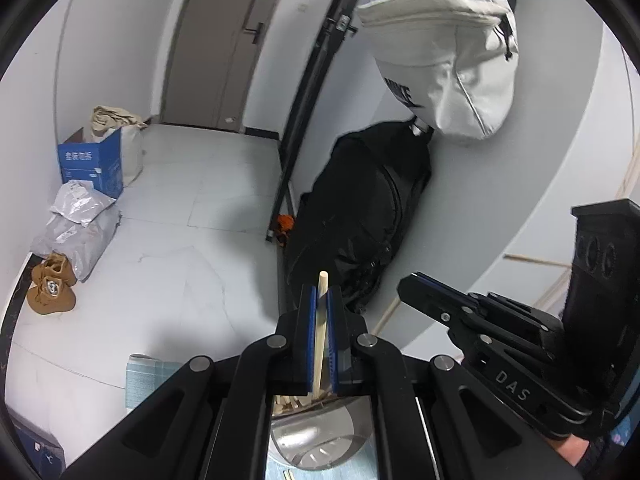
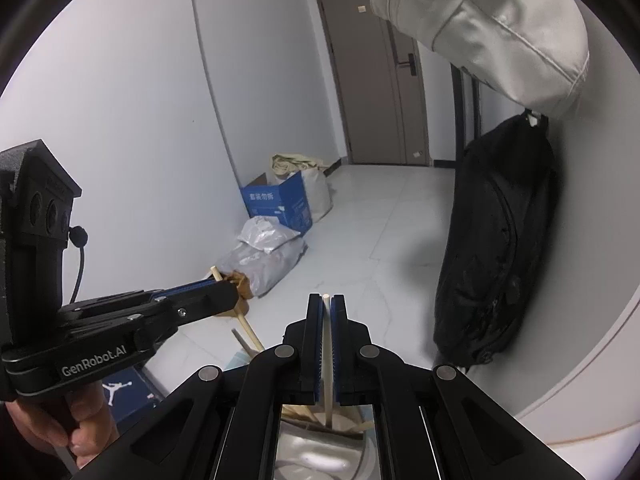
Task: Organize utensils
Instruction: 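Carry both held chopsticks up over the white holder with both grippers, then open the left and right grippers to drop both chopsticks into the holder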
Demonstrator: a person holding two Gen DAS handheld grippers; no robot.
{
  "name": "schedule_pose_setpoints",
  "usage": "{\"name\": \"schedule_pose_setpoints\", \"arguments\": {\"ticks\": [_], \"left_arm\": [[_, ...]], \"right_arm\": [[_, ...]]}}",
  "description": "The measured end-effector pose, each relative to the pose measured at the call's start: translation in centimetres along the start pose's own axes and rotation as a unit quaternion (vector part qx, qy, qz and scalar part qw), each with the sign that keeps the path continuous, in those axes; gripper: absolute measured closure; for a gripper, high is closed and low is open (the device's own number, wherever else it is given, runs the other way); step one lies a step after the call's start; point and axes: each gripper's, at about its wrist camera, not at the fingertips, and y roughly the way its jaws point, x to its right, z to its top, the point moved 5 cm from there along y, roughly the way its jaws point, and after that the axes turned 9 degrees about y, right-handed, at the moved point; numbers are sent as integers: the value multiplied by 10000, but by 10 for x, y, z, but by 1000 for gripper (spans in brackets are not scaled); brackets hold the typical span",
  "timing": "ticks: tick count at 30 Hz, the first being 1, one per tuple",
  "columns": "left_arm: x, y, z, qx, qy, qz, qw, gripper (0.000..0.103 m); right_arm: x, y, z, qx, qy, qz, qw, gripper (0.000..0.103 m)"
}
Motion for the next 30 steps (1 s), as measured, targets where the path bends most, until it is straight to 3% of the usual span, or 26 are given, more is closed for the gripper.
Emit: {"name": "schedule_pose_setpoints", "arguments": {"ticks": [11, 15, 23, 24, 25, 26, 28, 30], "left_arm": [[1, 3, -14, -472, 112, -388, 9981, 102], [-1, 4, -20, -676, -61, -662, 9955, 101], [3, 6, -22, -951, 16, -721, 9928, 98], [6, 6, -24, -964, 105, -669, 9930, 90], [10, 8, -27, -1014, 206, -677, 9923, 73], [10, 5, -31, -1041, 281, -650, 9920, 66], [7, 1, -33, -937, 229, -540, 9939, 54], [0, 0, -35, -985, -36, -671, 9929, 51]], "right_arm": [[11, 12, -20, -325, 419, 163, 9985, 97], [14, 14, -29, -411, 547, 200, 9975, 97], [-1, 12, -36, -558, 462, 403, 9966, 96], [-1, 13, -37, -589, 482, 433, 9962, 96], [-3, 13, -39, -608, 485, 437, 9960, 96], [-3, 14, -41, -619, 479, 452, 9959, 95], [-2, 18, -47, -701, 494, 428, 9954, 95], [1, 19, -54, -798, 562, 399, 9944, 95]]}}
